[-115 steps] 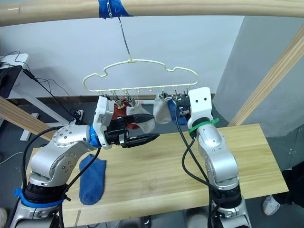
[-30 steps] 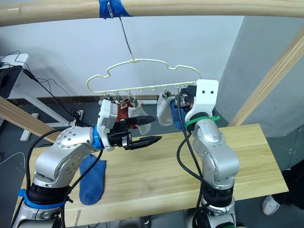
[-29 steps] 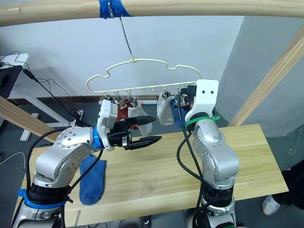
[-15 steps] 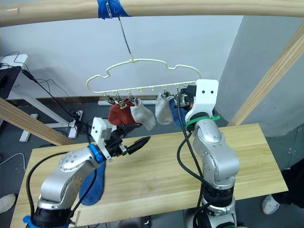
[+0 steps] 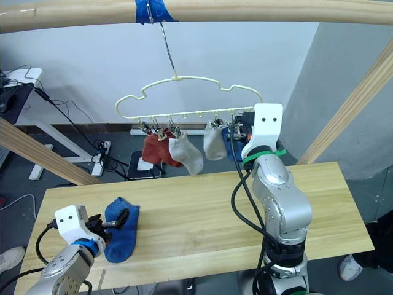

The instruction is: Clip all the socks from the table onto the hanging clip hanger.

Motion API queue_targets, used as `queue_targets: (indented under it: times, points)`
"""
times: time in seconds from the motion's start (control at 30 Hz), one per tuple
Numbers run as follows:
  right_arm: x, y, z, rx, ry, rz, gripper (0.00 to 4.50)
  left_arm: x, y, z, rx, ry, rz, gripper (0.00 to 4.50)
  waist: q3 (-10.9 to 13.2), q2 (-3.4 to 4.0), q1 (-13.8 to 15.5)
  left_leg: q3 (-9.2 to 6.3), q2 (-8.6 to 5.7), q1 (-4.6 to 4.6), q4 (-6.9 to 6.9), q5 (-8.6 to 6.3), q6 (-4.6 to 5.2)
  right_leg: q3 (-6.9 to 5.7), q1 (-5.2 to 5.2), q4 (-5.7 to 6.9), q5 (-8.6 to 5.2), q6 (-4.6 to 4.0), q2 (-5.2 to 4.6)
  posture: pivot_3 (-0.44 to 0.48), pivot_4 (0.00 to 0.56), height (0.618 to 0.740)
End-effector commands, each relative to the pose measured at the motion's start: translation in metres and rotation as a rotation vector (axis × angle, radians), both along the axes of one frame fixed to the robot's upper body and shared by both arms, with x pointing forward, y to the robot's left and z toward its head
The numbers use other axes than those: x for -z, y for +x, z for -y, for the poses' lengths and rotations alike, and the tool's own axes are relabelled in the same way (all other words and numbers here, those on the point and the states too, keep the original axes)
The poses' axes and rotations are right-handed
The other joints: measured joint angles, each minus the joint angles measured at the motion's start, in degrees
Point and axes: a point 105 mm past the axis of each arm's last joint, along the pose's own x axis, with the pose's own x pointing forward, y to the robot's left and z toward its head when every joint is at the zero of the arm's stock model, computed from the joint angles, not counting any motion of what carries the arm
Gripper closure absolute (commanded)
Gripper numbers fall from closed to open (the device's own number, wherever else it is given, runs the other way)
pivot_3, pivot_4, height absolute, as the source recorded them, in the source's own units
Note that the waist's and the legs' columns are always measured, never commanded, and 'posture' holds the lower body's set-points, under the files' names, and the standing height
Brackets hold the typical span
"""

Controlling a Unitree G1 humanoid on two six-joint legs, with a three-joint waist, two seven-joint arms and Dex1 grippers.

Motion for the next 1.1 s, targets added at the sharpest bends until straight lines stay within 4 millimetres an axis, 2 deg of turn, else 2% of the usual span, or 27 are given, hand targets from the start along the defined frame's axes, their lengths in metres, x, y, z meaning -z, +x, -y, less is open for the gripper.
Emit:
queue_targets:
  times: [0.03,0.17,0.27,0.47,0.77,0.97,1.1]
  points:
    - [-0.013,-0.007,-0.002,-0.024,0.011,0.054,4.50,0.006,-0.002,-0.016,-0.086,0.000,-0.037,0.03,0.0,-0.01,-0.2,-0.01,0.00,0.00,0.00,0.00,0.00,0.00,0.00,0.00,0.00,-0.01,0.01,-0.250,0.291,0.740]
    - [-0.012,-0.007,-0.002,-0.027,0.008,0.050,4.50,0.018,0.004,-0.023,-0.143,-0.007,-0.091,0.03,0.0,-0.02,-0.2,-0.01,0.01,-0.01,-0.02,0.00,0.00,0.00,-0.01,-0.02,0.01,-0.01,0.02,-0.254,0.291,0.740]
    - [-0.012,-0.007,-0.003,-0.032,0.006,0.048,4.50,0.027,0.005,-0.019,-0.140,0.014,-0.151,0.03,0.0,-0.02,-0.2,-0.02,0.02,-0.01,-0.02,0.00,0.00,0.03,-0.02,-0.04,0.01,-0.01,-0.01,-0.258,0.290,0.740]
    - [-0.013,-0.007,-0.004,-0.037,0.004,0.049,4.50,0.041,0.007,-0.002,-0.101,-0.032,-0.237,0.03,0.0,0.01,-0.2,-0.03,0.03,0.03,-0.02,0.00,0.00,0.04,0.00,0.00,0.01,-0.01,-0.04,-0.262,0.289,0.740]
    - [-0.015,-0.007,-0.006,-0.043,0.000,0.057,4.50,0.045,0.003,0.000,-0.097,-0.052,-0.273,1.95,0.0,0.02,-0.2,-0.01,0.02,0.07,-0.03,0.00,-0.01,0.06,0.03,-0.01,0.02,0.01,-0.05,-0.262,0.289,0.740]
    - [-0.016,-0.007,-0.007,-0.047,-0.017,0.070,4.50,0.047,0.000,-0.001,-0.123,-0.079,-0.269,2.53,0.0,0.03,-0.3,-0.01,0.03,0.08,-0.03,0.00,-0.01,0.08,0.03,-0.01,0.02,0.01,-0.05,-0.262,0.289,0.740]
    - [-0.017,-0.007,-0.008,-0.049,-0.020,0.072,4.50,0.041,0.005,0.007,-0.075,-0.097,-0.225,2.74,0.0,0.03,-0.3,0.00,0.02,0.09,-0.03,0.00,-0.01,0.08,0.03,-0.01,0.02,0.01,-0.05,-0.260,0.287,0.740]
